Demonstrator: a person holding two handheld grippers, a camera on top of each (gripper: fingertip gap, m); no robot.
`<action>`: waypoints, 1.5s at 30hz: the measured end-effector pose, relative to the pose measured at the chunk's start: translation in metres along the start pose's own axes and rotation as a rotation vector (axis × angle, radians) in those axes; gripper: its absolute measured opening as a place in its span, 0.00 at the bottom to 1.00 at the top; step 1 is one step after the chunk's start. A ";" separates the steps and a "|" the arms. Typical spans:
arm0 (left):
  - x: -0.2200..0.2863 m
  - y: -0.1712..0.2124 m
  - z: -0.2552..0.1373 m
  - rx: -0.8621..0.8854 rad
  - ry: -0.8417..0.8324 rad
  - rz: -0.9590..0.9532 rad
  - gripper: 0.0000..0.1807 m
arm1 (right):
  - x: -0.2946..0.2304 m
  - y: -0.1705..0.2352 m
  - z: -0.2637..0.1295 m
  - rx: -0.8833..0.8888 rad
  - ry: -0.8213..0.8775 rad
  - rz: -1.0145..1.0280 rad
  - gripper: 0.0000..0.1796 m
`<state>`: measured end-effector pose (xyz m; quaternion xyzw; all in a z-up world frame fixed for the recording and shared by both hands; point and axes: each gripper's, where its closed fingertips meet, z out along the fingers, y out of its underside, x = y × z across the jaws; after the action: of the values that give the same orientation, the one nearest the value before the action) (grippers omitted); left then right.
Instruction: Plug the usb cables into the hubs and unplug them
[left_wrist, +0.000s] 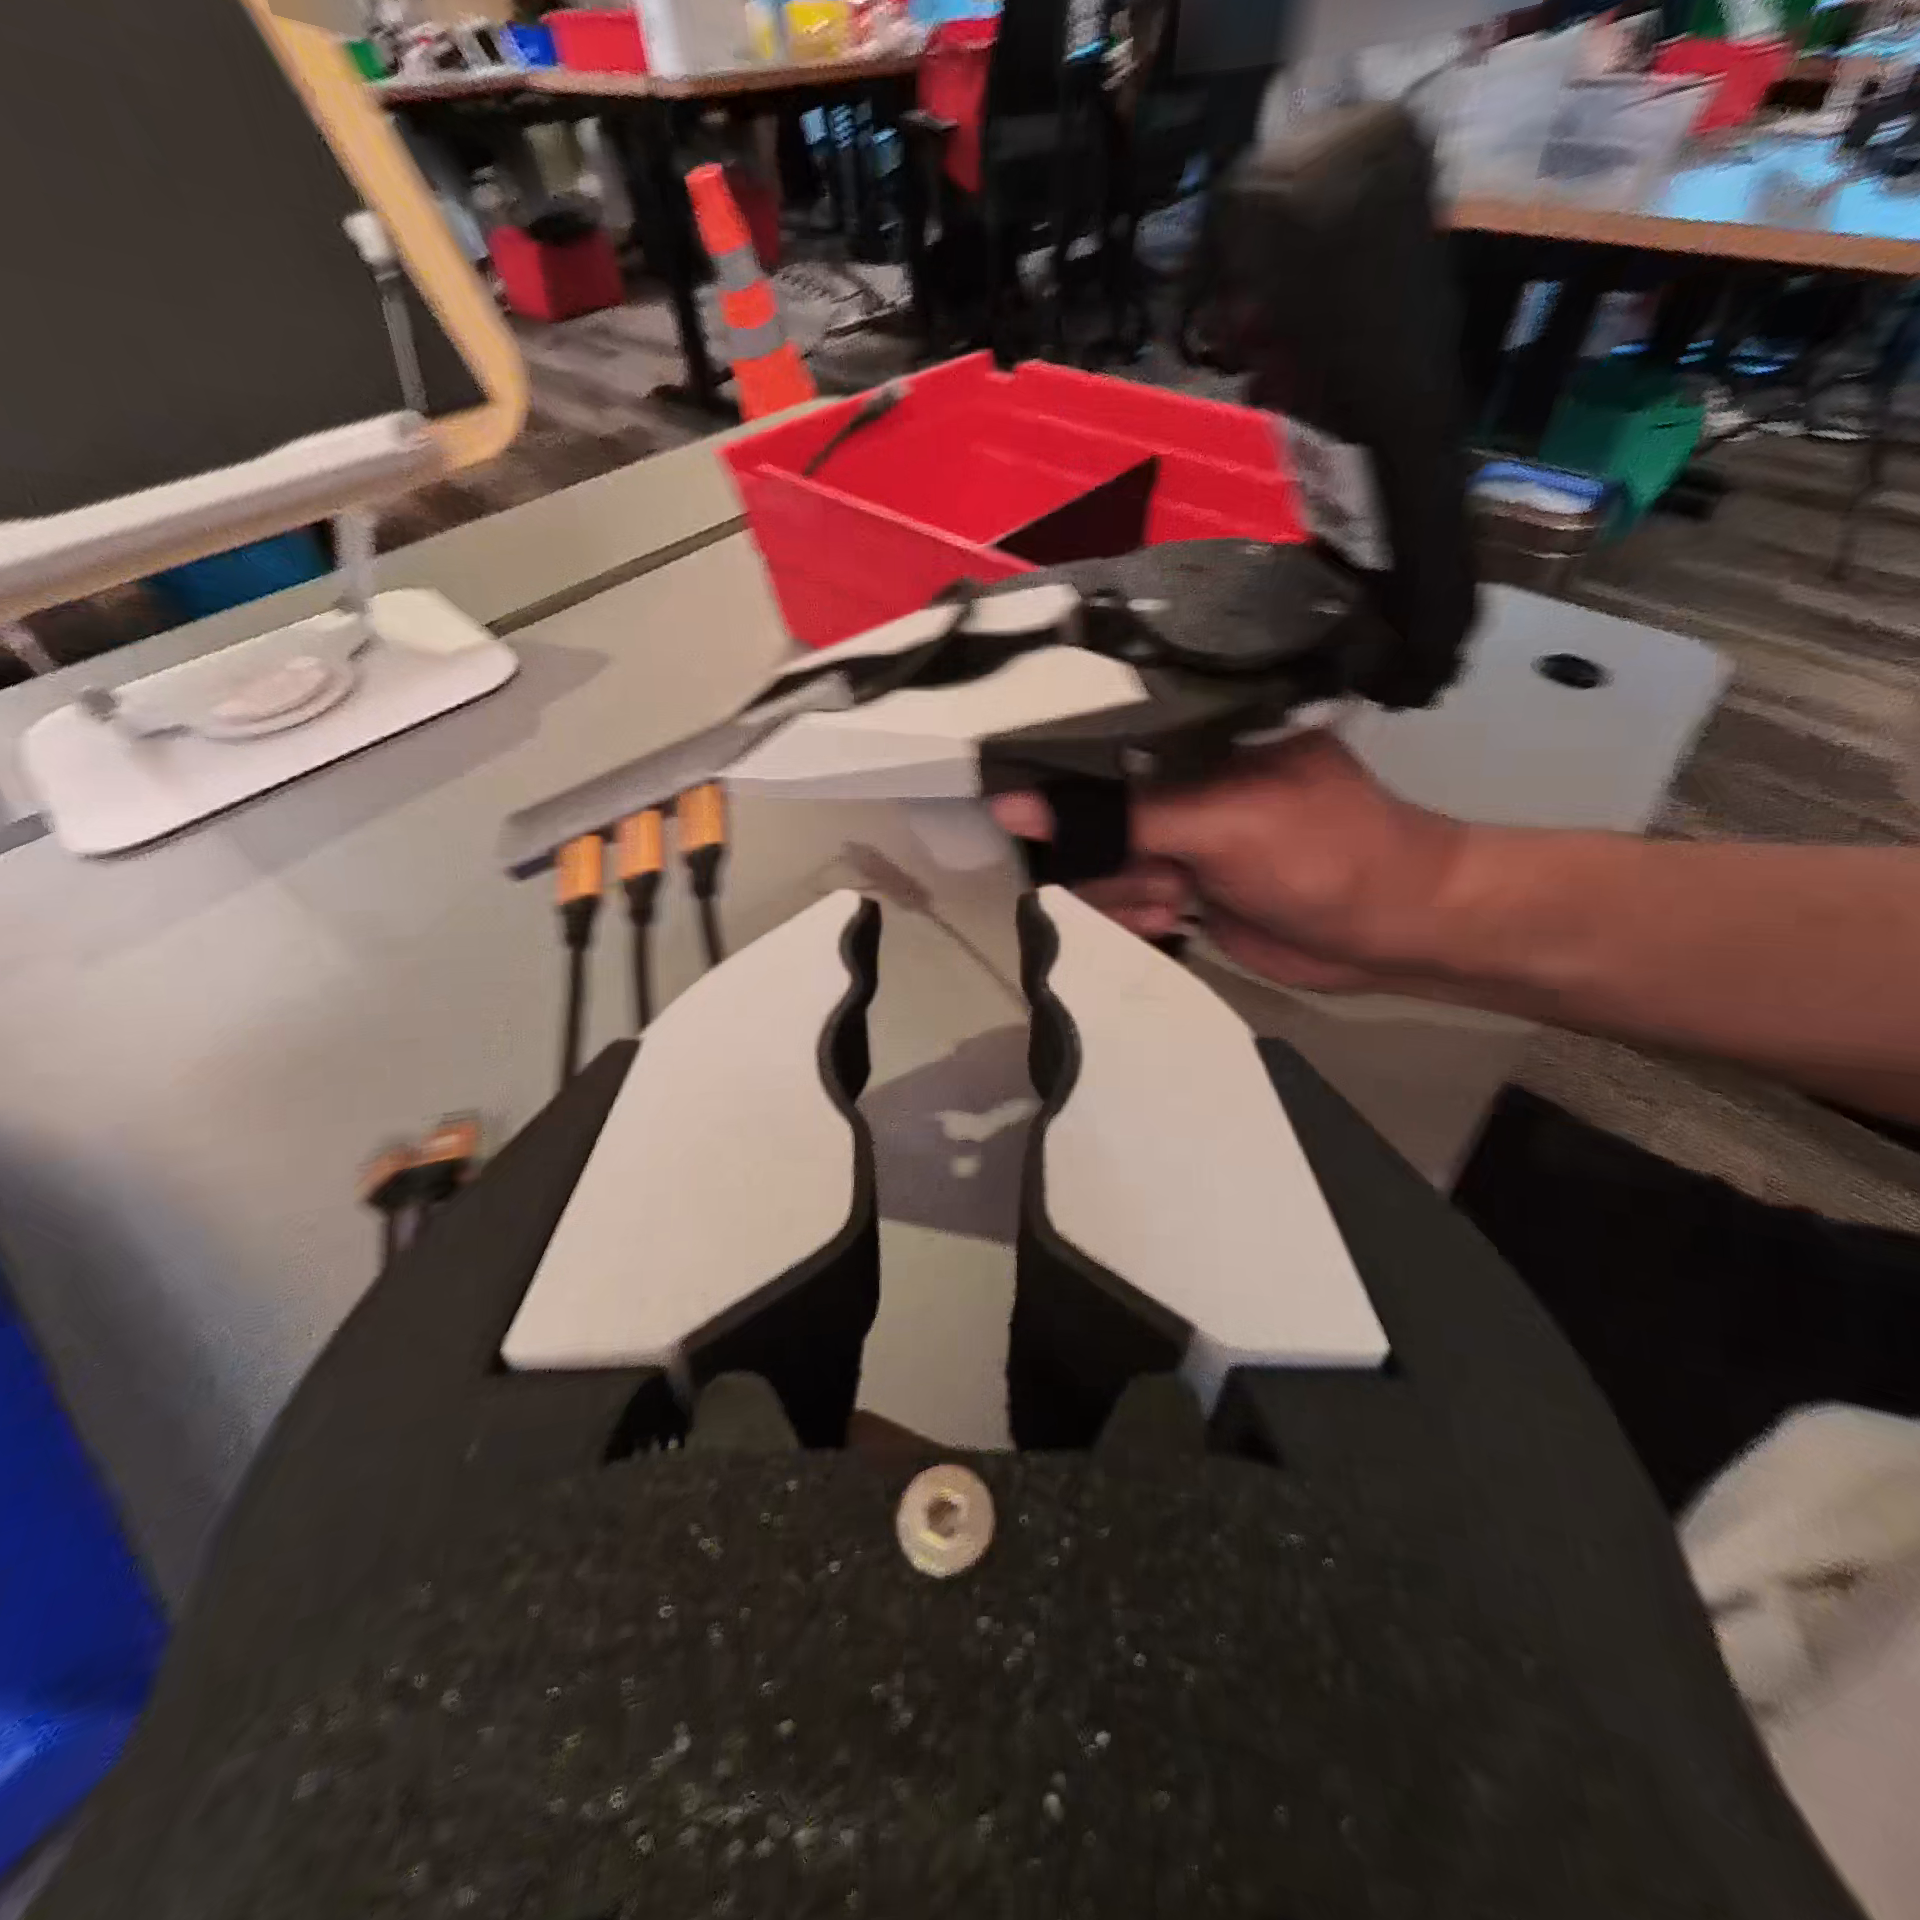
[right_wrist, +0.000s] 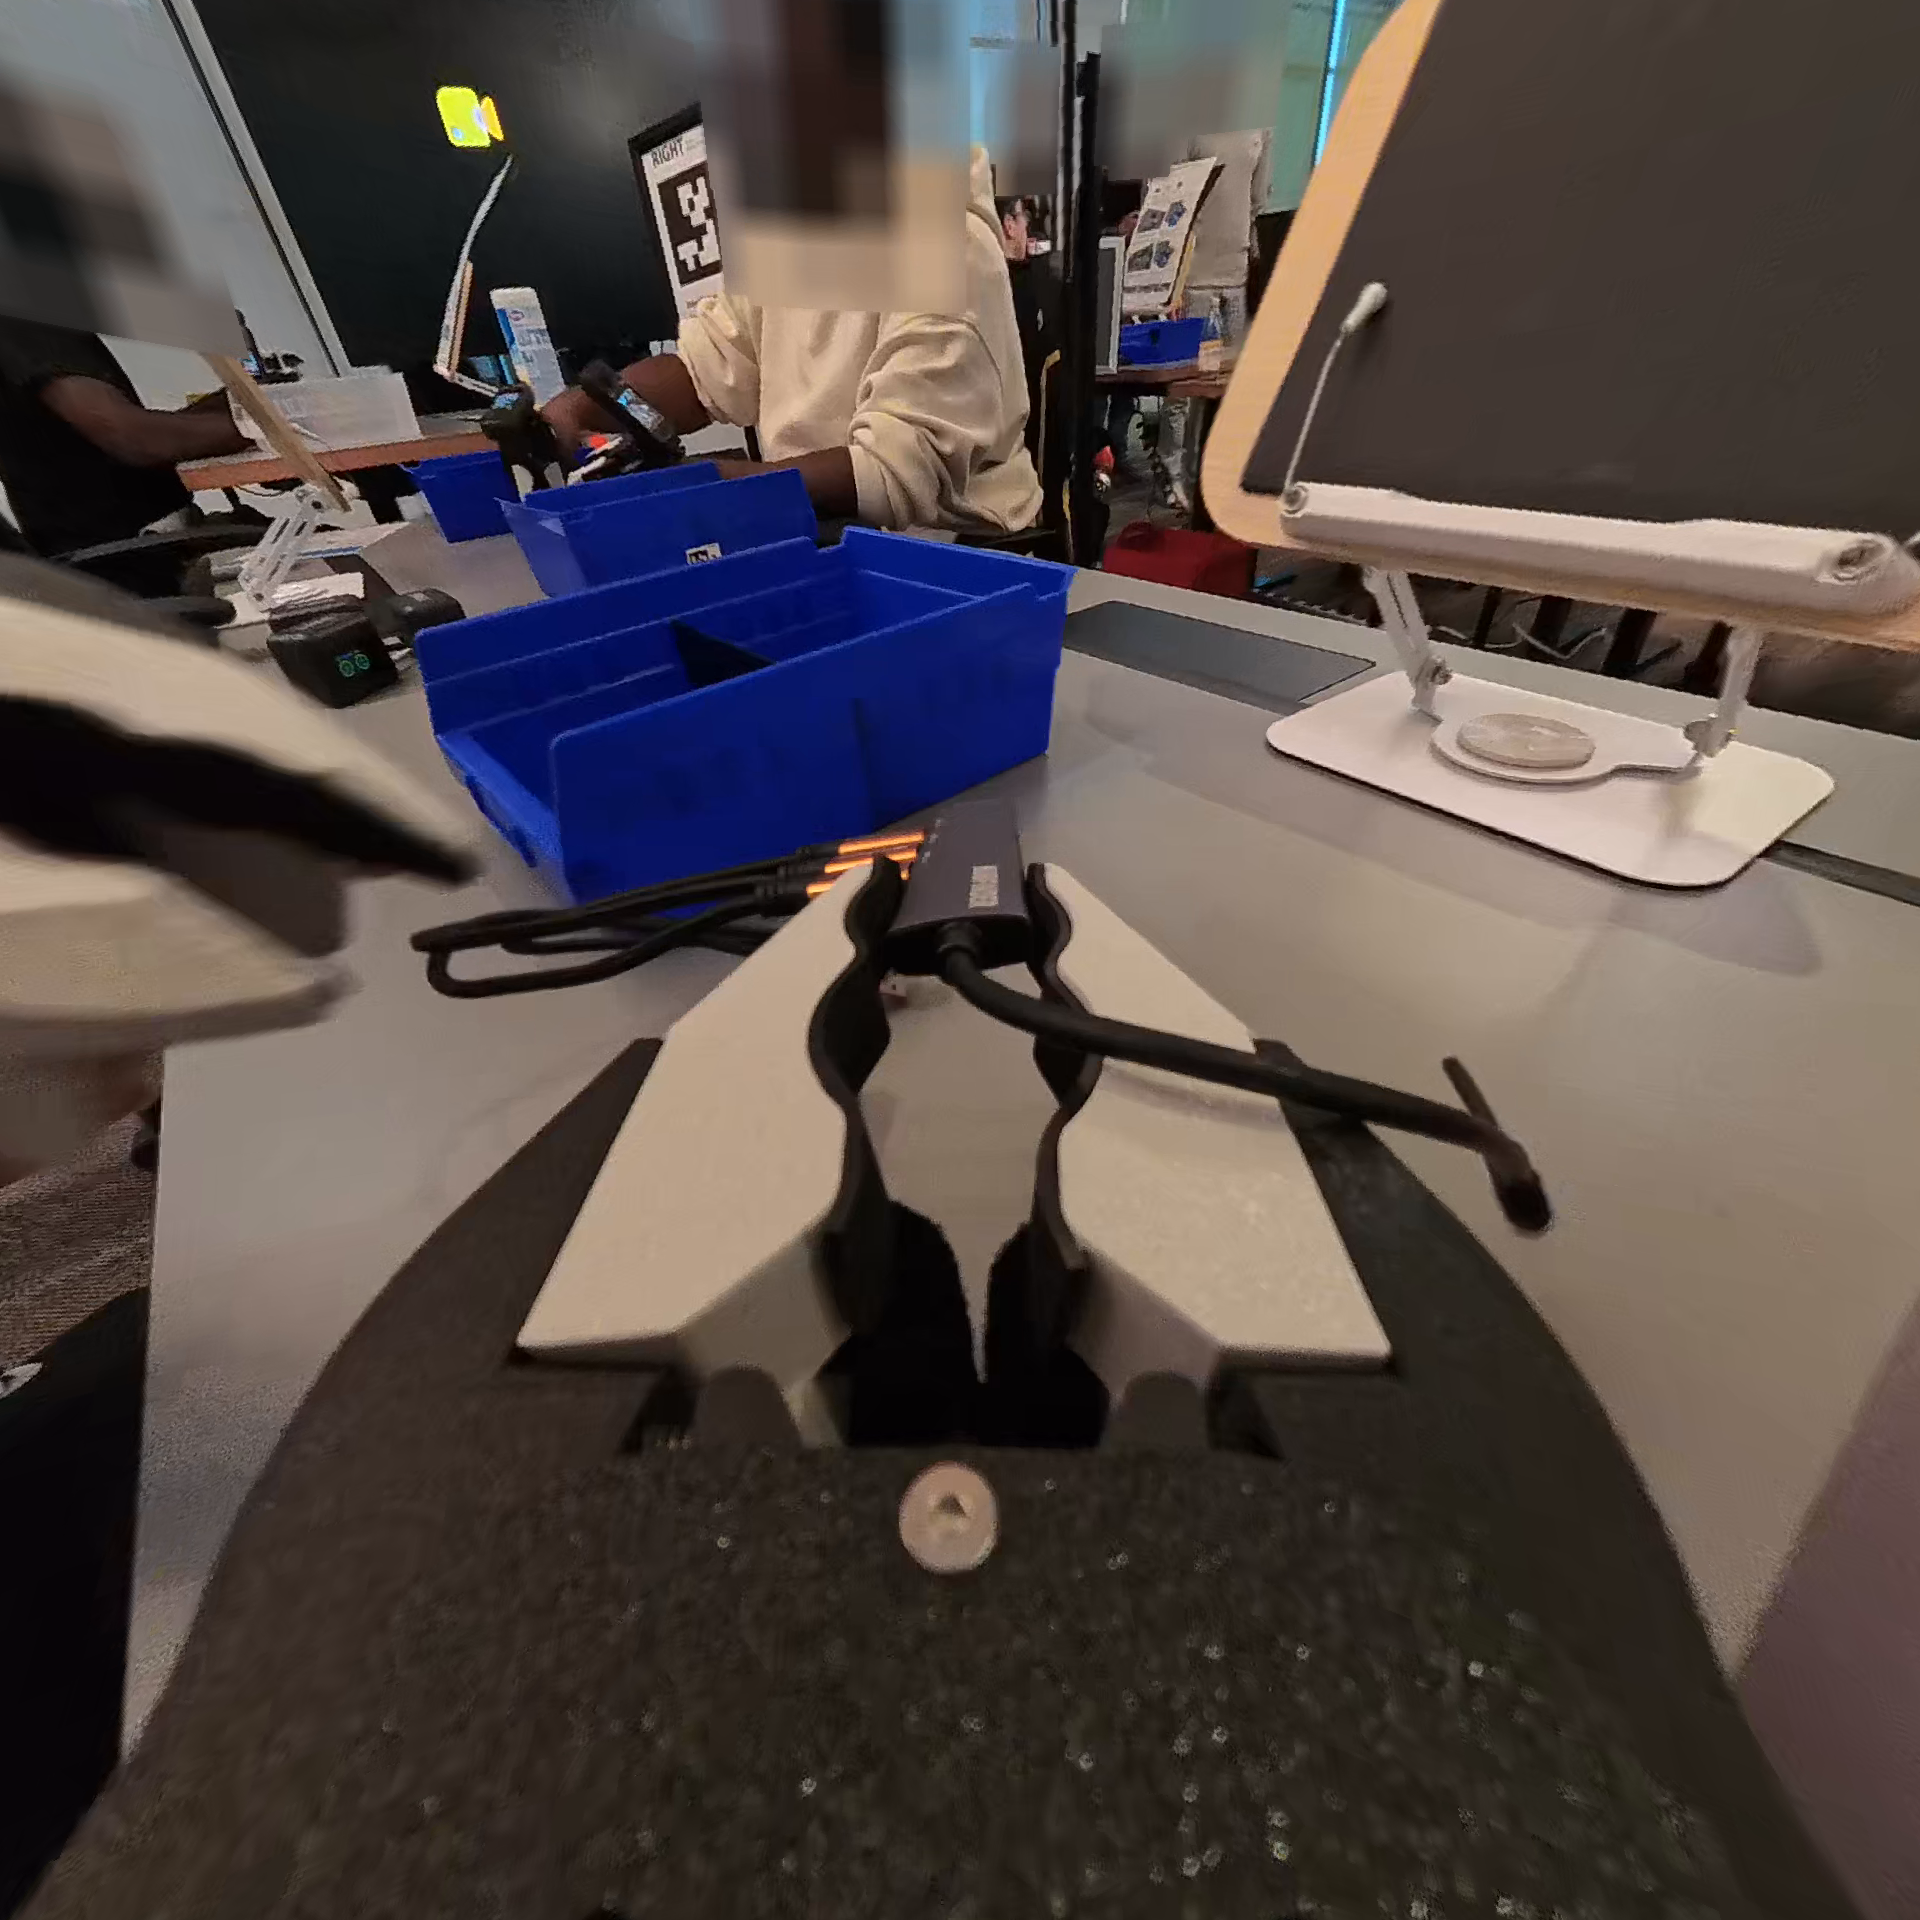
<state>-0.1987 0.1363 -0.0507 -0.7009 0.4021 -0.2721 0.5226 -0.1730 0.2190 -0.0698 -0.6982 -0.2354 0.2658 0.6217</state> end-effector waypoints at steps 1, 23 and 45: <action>-0.015 0.003 0.005 -0.021 -0.057 0.003 0.15 | -0.004 -0.001 0.001 0.003 -0.005 -0.007 0.12; -0.051 0.039 0.021 -0.069 -0.215 -0.084 0.06 | -0.028 0.003 0.008 0.016 -0.034 -0.005 0.12; -0.055 0.036 0.013 -0.033 -0.147 -0.053 0.03 | -0.030 0.015 0.009 -0.048 -0.001 -0.045 0.13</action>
<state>-0.2269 0.1847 -0.0864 -0.7379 0.3485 -0.2268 0.5316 -0.2015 0.2037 -0.0834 -0.7074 -0.2578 0.2462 0.6104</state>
